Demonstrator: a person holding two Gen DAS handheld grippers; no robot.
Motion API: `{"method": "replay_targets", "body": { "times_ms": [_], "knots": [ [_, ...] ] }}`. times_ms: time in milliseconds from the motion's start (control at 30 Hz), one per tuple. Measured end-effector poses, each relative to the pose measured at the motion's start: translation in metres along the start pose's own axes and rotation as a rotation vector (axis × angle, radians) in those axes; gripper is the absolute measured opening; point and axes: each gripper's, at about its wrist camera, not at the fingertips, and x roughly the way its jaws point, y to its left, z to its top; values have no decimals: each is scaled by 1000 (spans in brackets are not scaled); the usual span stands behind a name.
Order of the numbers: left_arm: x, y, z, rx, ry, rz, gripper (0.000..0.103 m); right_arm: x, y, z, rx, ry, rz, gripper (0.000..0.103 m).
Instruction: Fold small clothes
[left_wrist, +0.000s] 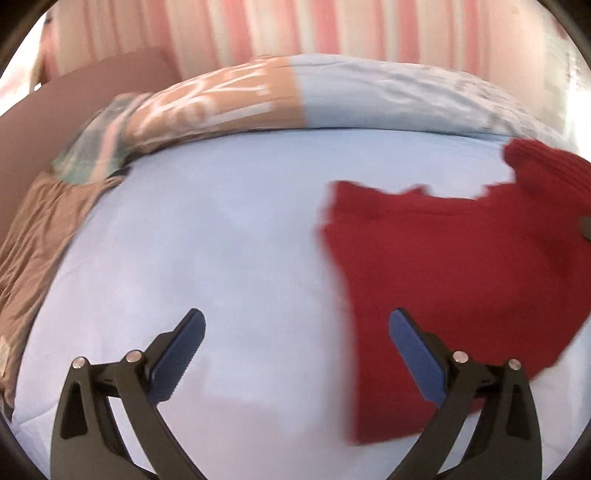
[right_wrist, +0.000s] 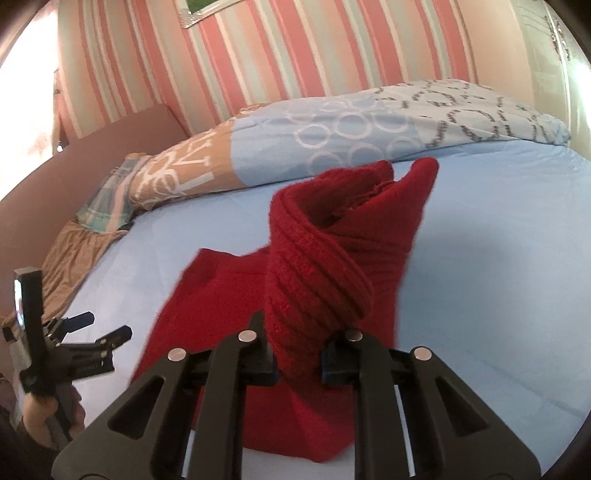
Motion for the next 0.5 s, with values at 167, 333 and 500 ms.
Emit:
{"method": "replay_targets", "body": {
  "times_ms": [167, 333, 500],
  "knots": [
    [-5, 52, -1, -75, -39, 16, 100, 24, 52, -6, -65, 31, 43, 13],
    [-12, 66, -11, -66, -53, 21, 100, 53, 82, -25, -101, 88, -3, 12],
    [-17, 70, -19, -63, -66, -11, 100, 47, 91, -19, -84, 42, 17, 12]
  ]
}}
